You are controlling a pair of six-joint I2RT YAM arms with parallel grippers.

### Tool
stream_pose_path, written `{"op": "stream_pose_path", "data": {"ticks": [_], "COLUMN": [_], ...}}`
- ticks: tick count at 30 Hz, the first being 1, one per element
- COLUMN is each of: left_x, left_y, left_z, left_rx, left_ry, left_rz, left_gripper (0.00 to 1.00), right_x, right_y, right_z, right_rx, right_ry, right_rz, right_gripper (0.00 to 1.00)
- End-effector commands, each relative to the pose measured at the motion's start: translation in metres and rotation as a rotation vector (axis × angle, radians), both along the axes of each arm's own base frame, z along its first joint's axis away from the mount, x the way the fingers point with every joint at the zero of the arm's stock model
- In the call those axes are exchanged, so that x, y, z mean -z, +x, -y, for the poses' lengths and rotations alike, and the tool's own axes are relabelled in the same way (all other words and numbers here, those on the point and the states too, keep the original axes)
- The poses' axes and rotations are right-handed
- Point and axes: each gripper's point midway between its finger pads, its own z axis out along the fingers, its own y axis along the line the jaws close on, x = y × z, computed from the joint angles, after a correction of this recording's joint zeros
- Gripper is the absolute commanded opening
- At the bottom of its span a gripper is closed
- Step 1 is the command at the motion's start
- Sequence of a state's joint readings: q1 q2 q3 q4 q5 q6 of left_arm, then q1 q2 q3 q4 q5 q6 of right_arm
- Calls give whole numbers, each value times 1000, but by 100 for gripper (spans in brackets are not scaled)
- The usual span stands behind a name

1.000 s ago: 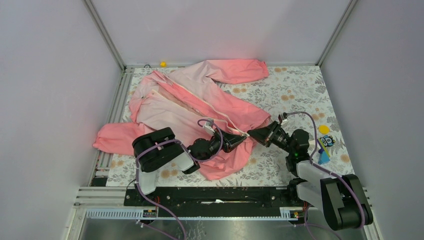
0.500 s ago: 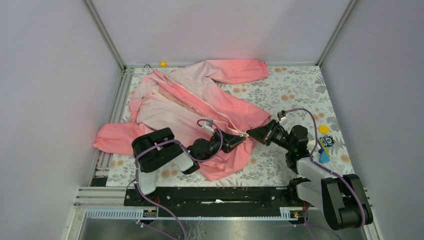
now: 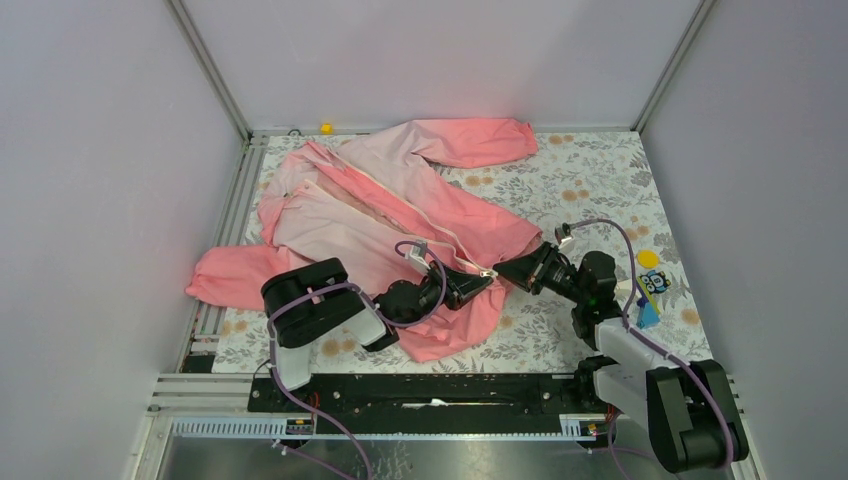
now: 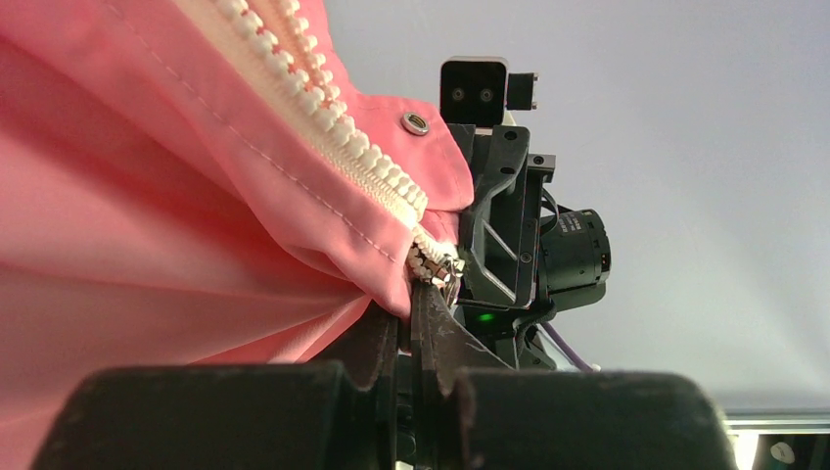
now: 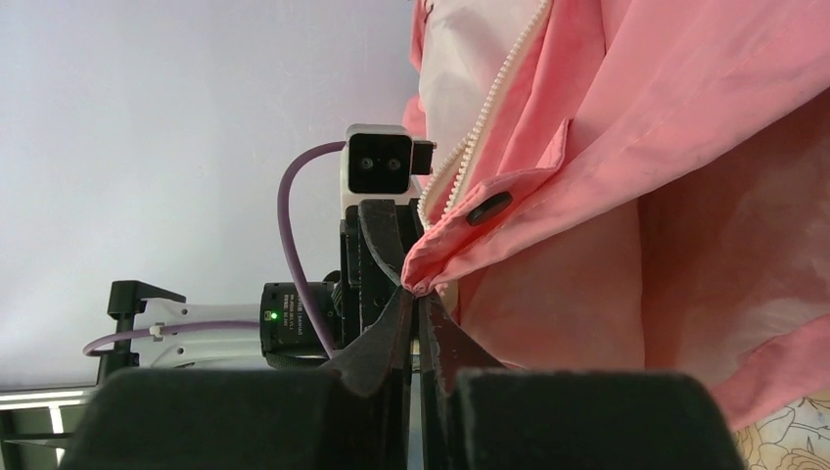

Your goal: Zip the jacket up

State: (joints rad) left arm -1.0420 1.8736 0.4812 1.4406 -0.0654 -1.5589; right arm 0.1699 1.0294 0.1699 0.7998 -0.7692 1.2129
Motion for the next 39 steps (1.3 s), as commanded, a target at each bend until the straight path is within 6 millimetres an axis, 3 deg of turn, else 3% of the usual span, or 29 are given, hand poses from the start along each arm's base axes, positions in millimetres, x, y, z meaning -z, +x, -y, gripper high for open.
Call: {"op": "stream_pose_path", "data": {"ticks": [1, 9, 16, 27, 33, 39], "left_x": [-67, -75, -77, -90, -108, -98], "left_y": [-15, -15, -18, -21, -23, -24], "left_z": [0, 19, 21, 29, 43, 28], "left_rx": [29, 53, 59, 79, 111, 80], "left_ry": [-195, -213, -226, -270, -306, -278], "left_rz": [129, 148, 144, 137, 175, 155], "left_gripper": [0, 0, 0, 0, 0, 0], "right_x": [4, 19, 36, 55, 69, 76], "right_y": [-10, -12, -9, -8, -6, -7], "right_z": [-8, -11, -3, -7, -6, -5], "right_rx": [-53, -39, -4, 29, 58, 50], "right_ry": [-32, -170, -268, -319, -395, -409], "right_rz": [-5, 4, 6, 1, 4, -23], "right_gripper": [3, 2, 1, 0, 0, 0]}}
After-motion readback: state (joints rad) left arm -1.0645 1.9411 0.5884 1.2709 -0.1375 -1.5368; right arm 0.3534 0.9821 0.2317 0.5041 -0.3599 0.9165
